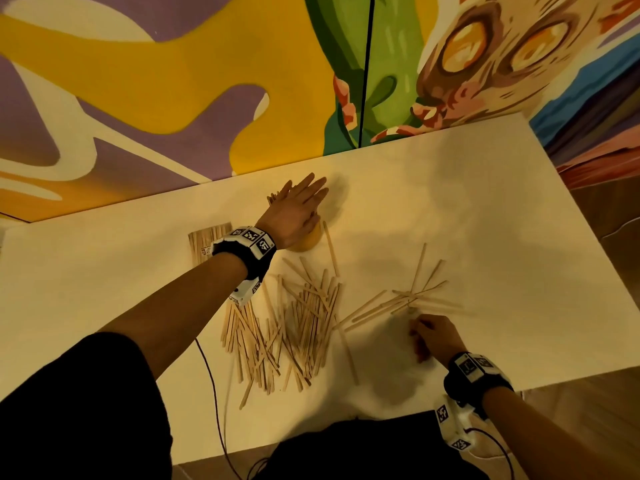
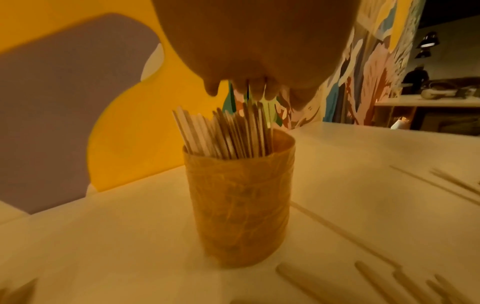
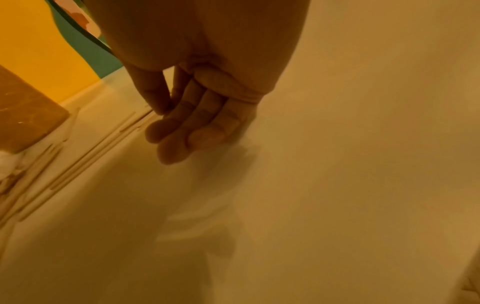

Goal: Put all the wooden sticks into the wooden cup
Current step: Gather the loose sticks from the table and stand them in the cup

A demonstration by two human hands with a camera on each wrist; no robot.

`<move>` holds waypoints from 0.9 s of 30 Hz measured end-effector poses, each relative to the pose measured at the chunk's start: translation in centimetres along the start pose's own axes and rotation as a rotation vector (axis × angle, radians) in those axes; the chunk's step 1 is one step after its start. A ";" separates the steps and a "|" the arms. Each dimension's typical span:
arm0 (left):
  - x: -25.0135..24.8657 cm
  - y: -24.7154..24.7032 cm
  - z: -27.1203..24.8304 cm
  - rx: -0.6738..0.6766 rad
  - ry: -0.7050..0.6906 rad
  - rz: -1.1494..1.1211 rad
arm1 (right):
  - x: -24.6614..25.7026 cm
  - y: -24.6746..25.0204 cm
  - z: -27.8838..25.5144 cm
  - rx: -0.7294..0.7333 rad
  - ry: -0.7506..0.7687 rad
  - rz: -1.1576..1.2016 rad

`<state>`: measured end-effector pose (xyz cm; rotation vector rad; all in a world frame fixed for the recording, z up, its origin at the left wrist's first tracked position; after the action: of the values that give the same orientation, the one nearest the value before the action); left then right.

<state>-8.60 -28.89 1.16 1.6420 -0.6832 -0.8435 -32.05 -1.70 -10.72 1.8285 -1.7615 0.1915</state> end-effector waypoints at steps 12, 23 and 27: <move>-8.2 -6.7 -10.7 0.200 0.563 -0.442 | -0.2 -0.3 -1.0 -0.016 0.000 -0.053; -11.4 -12.6 -11.1 0.208 0.855 -0.406 | 0.4 0.1 0.2 0.127 -0.019 -0.184; -11.4 -12.8 -10.9 0.167 0.883 -0.445 | 0.4 0.1 0.7 0.192 -0.027 -0.178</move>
<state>-6.16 -10.86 -7.86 2.1167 0.2454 -0.2789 -32.36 -2.38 -11.09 2.1226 -1.6348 0.2744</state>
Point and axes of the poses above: each hand's wrist, its own z-axis towards the middle knuckle, its own y-axis out of the back of the hand, x = y × z, the point moved 5 cm from there along z, towards the middle knuckle, and after that the axes turned 7 degrees about -y, right-handed, at the moved point
